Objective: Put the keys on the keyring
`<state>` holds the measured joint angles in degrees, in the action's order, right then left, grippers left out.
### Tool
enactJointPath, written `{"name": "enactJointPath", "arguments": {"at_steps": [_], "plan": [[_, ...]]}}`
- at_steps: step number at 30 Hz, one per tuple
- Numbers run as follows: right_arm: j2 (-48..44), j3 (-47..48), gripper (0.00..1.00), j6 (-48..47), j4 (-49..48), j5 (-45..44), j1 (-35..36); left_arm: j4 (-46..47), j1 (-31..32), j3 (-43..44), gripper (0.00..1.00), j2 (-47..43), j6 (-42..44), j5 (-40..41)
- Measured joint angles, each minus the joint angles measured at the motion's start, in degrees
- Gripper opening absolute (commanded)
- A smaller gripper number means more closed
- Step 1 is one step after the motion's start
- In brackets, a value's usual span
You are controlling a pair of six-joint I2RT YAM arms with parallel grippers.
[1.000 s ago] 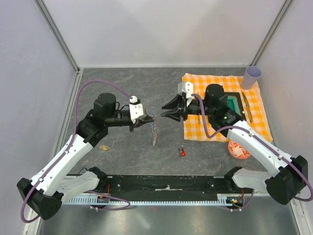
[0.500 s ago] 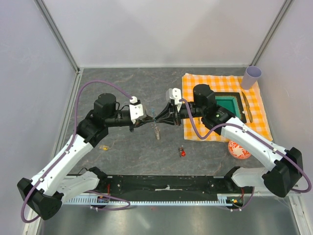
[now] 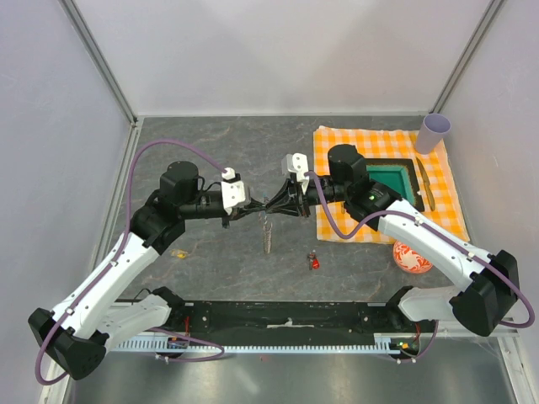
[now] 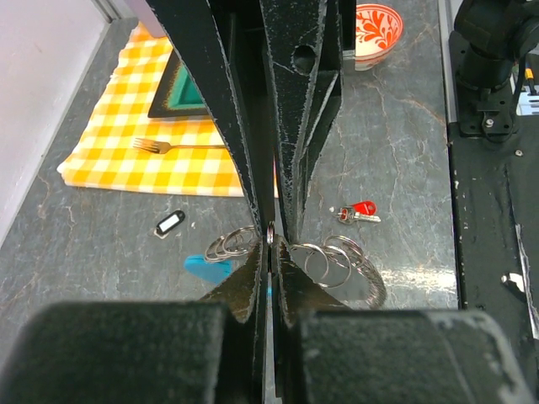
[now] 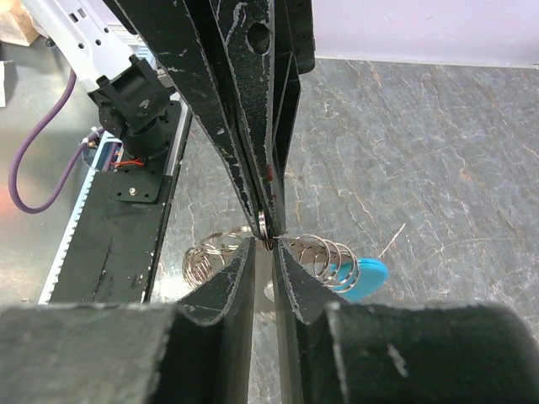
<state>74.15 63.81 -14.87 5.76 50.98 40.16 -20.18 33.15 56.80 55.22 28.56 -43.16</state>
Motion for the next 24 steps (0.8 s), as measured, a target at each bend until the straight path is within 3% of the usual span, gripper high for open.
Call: {"name": "enactJointPath", "arguments": {"at_steps": [3,4,5,9,14,20,24], "plan": [[0.00,0.00,0.11,-0.17,0.31,0.13,0.02,-0.39,0.00,0.00,0.02,0.00,0.35,-0.37],[0.00,0.00,0.02,-0.24,0.37,0.11,0.02,-0.55,0.02,0.00,0.02,0.00,0.42,-0.55],[0.00,0.00,0.00,-0.33,0.48,0.13,0.02,-0.70,0.07,0.00,0.02,0.00,0.52,-0.55],[0.00,0.00,0.00,-0.63,0.63,0.04,0.04,-0.79,0.11,0.00,0.03,0.00,0.70,-0.50],[-0.50,-0.28,0.00,0.26,-0.76,-0.48,0.22,0.02,0.11,-0.42,0.15,-1.18,0.74,0.50],[-3.96,-3.85,0.00,5.90,-8.98,-1.53,0.50,4.92,0.46,-3.26,0.32,-6.49,0.35,2.91],[-5.57,-6.10,0.00,10.29,-15.69,-1.53,0.50,8.70,0.22,-5.68,0.36,-9.40,-2.38,4.70]]}}
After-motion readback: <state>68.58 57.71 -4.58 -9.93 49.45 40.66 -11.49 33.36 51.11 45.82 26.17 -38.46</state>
